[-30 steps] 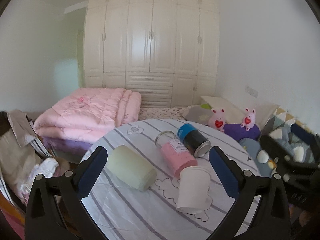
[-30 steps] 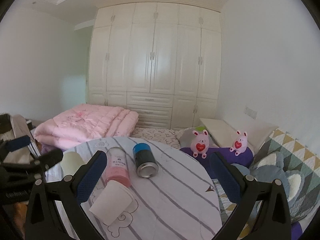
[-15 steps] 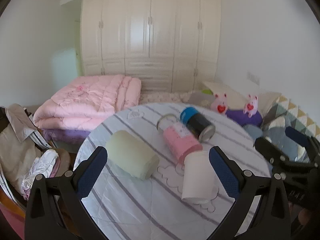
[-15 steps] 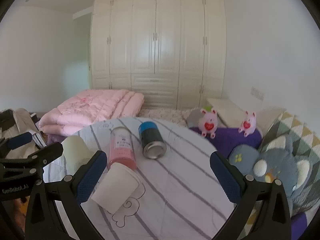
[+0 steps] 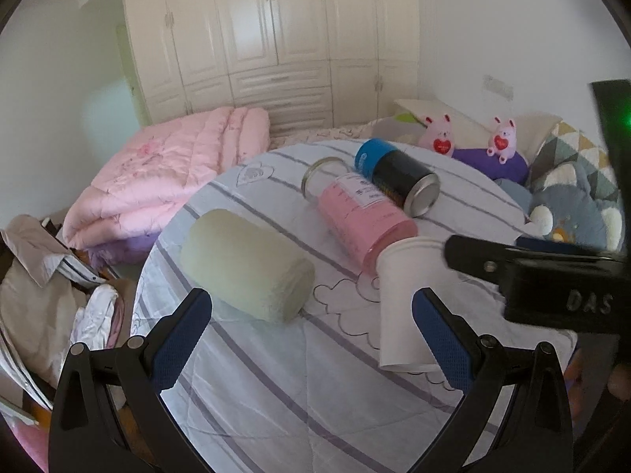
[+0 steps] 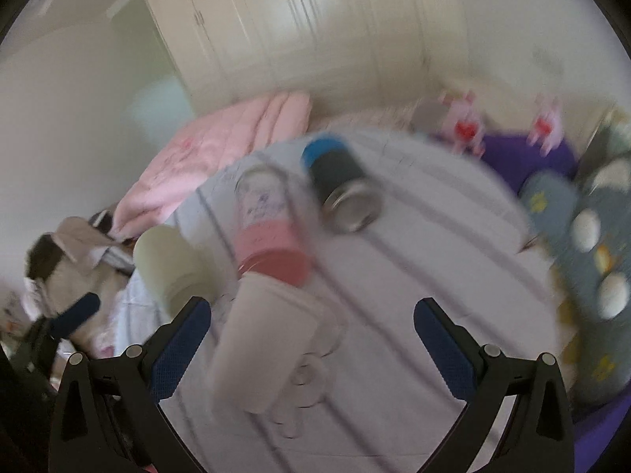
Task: Flip cup upright
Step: 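Grasp the white paper cup with the right gripper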
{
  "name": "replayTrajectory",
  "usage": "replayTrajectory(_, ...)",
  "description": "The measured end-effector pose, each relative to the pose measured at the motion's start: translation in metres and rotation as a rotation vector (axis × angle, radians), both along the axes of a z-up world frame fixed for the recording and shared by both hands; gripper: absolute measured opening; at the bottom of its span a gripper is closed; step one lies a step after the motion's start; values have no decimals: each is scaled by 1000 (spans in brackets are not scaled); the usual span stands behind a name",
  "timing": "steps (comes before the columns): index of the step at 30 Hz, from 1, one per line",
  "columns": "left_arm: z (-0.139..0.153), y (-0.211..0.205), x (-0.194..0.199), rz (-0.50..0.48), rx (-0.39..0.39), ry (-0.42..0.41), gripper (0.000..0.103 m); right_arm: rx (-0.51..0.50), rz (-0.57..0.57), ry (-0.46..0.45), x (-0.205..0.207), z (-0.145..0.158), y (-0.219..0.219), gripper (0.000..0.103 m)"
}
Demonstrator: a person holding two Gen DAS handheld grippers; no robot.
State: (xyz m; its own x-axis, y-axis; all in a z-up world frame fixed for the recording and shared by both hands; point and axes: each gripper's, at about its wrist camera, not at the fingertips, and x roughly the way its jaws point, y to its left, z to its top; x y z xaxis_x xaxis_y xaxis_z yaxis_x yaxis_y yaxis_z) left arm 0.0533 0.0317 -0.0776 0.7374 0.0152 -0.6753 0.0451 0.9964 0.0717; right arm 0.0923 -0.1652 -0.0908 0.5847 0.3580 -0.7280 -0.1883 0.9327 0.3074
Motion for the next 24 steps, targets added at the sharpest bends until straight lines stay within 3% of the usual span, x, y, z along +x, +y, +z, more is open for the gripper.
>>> replayTrajectory(7,-11,18,12,21,21,30,103,164,23,247,32,-47,12,103)
replayTrajectory(12,-15,19,20,-3,5,46,103,244,24,339,43,-69,14,102)
replayTrajectory(13,-16,19,22,-7,-3,49,103,254,19,339,42,-71,13,99)
replayTrajectory(15,-17,18,24,-18,-18,58,103,250,32,317,42,-72,10,75)
replayTrajectory(20,-17,11,23,-47,-24,60,103,269,62,311,41,-73,6,76)
replayTrajectory(24,-14,5,20,-77,-50,54,103,211,63,221,30,-55,-5,76)
